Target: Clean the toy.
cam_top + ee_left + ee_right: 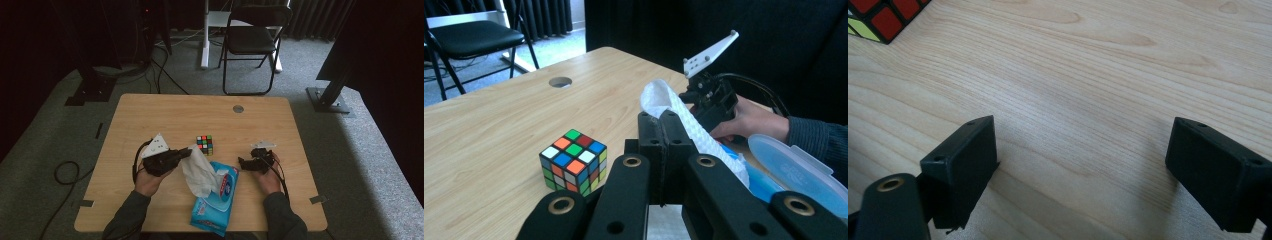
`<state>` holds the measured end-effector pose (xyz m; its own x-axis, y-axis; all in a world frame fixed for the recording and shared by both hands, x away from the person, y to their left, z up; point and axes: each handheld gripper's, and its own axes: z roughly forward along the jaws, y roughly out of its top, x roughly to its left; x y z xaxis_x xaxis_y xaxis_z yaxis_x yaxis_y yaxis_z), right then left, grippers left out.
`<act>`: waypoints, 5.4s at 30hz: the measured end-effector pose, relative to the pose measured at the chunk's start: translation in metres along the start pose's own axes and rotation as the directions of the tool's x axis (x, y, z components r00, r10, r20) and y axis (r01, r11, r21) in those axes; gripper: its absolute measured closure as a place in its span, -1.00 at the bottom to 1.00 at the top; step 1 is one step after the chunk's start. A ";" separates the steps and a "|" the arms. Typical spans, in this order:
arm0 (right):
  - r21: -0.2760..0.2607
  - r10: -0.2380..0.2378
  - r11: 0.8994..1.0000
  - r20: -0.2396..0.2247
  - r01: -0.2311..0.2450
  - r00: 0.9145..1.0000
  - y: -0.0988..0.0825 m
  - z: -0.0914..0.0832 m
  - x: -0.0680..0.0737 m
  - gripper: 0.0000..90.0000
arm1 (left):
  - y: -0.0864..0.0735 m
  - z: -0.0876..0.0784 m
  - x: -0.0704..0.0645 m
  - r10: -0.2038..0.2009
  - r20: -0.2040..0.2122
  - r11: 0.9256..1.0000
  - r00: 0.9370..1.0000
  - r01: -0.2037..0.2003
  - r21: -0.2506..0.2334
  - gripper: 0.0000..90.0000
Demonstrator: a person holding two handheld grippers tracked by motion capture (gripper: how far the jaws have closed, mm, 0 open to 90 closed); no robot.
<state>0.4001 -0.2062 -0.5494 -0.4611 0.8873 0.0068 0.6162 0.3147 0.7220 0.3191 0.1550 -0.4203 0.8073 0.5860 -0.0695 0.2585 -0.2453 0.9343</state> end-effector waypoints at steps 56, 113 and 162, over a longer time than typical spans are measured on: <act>-0.001 -0.012 1.000 -0.013 0.012 1.000 0.001 0.001 0.000 -0.69 | 0.008 0.001 0.036 -0.053 -0.084 0.999 0.995 0.052 -0.014 1.00; -0.028 -0.046 0.999 -0.077 0.043 0.996 0.021 0.005 0.022 -0.22 | 0.010 0.127 0.071 -0.193 -0.115 0.976 0.974 0.203 0.084 1.00; -0.080 -0.141 0.988 -0.162 0.129 0.977 0.049 0.013 0.052 -0.14 | -0.026 0.142 0.049 -0.028 -0.138 0.965 0.990 0.063 0.256 0.54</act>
<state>0.4146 -0.1398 -0.5228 -0.6402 0.7680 0.0168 0.4987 0.3989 0.7695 0.4270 0.0808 -0.4977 0.7189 0.6936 -0.0466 0.4361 -0.3977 0.8073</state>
